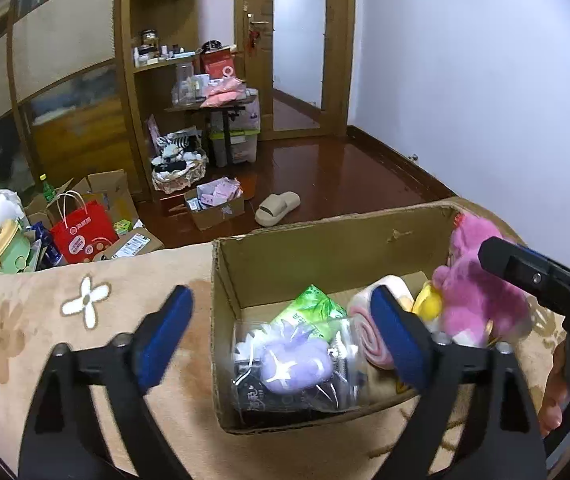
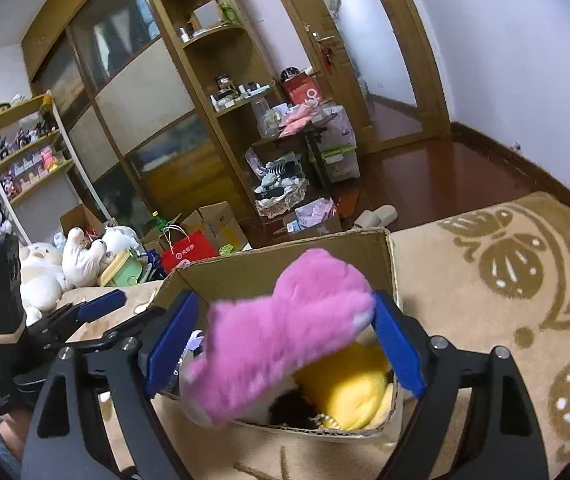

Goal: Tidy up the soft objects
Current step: 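Open both tools to drop the clear bag and pink bear into the box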

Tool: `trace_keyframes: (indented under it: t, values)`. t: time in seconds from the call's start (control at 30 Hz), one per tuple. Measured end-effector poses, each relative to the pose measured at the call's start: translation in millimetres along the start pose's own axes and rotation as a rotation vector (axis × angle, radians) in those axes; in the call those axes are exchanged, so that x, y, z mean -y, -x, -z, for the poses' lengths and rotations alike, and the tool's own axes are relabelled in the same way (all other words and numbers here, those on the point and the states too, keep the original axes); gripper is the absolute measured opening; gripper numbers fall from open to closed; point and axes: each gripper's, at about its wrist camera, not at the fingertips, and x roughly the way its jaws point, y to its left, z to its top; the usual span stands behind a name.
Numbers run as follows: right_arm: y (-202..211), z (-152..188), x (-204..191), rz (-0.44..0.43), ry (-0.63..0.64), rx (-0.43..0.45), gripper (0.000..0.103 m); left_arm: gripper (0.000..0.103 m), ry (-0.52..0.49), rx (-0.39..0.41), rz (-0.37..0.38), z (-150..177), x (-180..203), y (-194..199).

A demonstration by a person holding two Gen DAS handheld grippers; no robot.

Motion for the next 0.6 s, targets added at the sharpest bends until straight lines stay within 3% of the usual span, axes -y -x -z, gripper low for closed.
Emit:
trace_keyframes:
  t: [0.23, 0.6]
  values:
    - [16, 0, 1, 0.039, 0.013, 0.011, 0.101, 0.098, 0.011, -0.011, -0.038, 4, -9, 12]
    - [63, -4, -18, 0.088, 0.082, 0.056, 0.103, 0.102, 0.032, 0.025, -0.086, 15, -20, 65]
